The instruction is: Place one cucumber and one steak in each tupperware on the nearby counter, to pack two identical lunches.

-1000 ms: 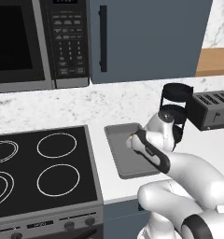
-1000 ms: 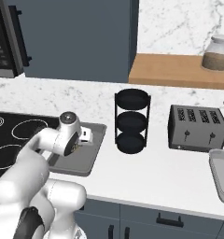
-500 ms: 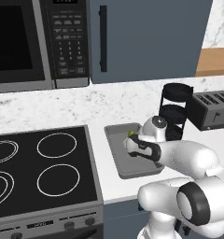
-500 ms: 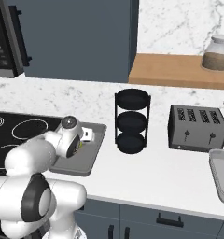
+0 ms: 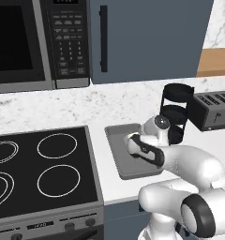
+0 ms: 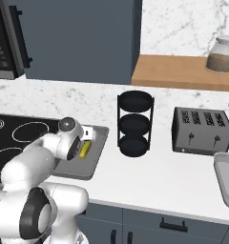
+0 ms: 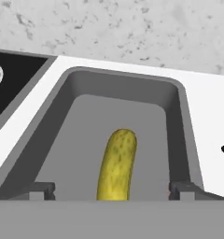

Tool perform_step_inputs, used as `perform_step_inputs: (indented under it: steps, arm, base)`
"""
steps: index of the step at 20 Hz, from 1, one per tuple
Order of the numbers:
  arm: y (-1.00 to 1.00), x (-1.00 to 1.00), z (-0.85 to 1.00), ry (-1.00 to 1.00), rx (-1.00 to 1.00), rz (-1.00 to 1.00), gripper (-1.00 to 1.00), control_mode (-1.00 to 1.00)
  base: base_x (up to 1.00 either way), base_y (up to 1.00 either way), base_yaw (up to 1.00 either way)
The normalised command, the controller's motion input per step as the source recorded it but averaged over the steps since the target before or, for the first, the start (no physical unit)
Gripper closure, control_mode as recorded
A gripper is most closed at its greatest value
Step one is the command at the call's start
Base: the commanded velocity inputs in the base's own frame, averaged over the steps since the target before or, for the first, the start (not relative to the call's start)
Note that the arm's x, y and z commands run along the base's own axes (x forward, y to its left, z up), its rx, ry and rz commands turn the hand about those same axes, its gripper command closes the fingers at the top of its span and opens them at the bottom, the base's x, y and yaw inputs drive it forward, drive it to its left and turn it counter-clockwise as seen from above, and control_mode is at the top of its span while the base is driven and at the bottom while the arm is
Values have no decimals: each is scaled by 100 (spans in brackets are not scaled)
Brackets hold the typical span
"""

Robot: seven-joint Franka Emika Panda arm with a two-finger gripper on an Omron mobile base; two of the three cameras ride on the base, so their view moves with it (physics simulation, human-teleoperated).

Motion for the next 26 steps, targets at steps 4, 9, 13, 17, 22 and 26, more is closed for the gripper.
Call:
perform_step_inputs:
  steps: [4,9,13,17,22,26]
  arm:
    - [0,-100,100,-10,0,0,-100,-100]
    - [-1,-100,94,0,4,0,-100,-100]
    - [-12,-100,89,2,9,-3,-100,-100]
    - [-4,-100,48,1,2,0,-100,-100]
    - [0,-100,1,0,0,0,-100,-100]
    - [0,-100,0,-4,0,-3,-100,-100]
  base:
    - [0,0,0]
    - [0,0,0]
    - [0,0,0]
    - [0,0,0]
    - [0,0,0]
    - [0,0,0]
